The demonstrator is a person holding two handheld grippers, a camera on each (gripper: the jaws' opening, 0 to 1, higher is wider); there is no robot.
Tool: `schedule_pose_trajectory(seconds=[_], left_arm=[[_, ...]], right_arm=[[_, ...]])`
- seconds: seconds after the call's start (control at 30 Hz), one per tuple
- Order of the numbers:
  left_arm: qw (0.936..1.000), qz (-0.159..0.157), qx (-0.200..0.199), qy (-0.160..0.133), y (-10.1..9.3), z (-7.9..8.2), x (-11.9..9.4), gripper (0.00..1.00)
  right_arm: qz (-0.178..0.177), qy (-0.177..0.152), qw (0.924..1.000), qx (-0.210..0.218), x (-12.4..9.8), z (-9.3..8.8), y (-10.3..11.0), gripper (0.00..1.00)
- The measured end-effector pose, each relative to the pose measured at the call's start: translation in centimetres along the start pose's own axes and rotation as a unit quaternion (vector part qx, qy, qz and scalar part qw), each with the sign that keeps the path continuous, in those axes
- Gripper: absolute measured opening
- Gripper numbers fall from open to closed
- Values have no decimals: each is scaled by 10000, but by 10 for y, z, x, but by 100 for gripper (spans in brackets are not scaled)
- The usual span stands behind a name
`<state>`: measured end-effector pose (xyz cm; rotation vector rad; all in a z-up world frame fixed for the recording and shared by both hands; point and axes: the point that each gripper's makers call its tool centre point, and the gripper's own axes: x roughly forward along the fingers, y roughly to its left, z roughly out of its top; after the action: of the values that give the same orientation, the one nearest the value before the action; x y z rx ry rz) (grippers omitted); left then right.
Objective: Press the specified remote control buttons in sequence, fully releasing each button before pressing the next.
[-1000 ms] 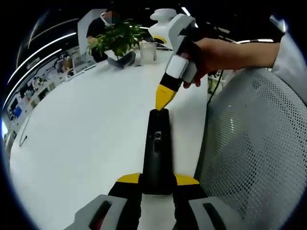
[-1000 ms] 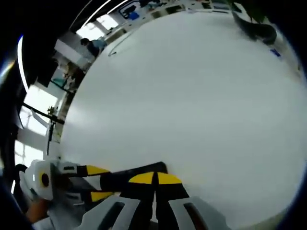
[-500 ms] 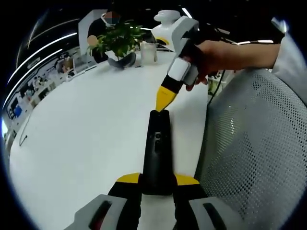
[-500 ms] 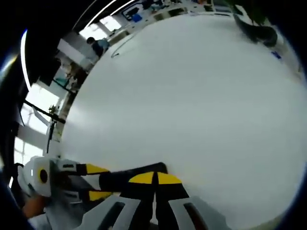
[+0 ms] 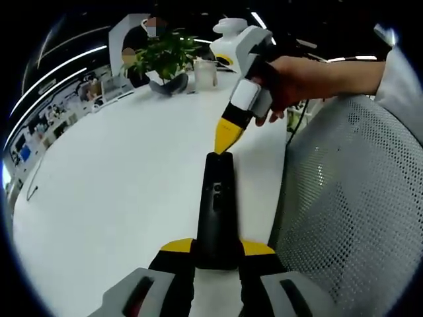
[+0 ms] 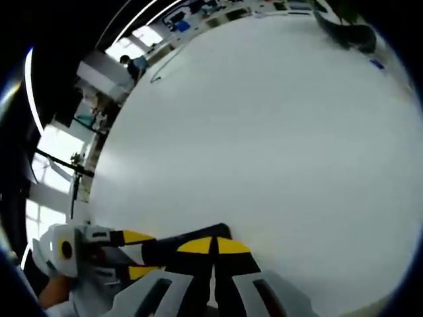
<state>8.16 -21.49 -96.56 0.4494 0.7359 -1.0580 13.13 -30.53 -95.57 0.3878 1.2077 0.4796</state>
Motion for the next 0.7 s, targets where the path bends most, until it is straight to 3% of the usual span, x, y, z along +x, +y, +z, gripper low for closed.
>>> schedule_pose_trajectory(seconds=[0.47, 0.7], left_arm=[[9999, -45, 48, -101, 0, 2, 2, 24], [9999, -56, 59, -109, -1, 3, 1, 24]], right_arm=[[-138, 76, 9998, -103, -2, 1, -2, 0], [68, 238, 9997, 80, -3, -4, 4, 0]])
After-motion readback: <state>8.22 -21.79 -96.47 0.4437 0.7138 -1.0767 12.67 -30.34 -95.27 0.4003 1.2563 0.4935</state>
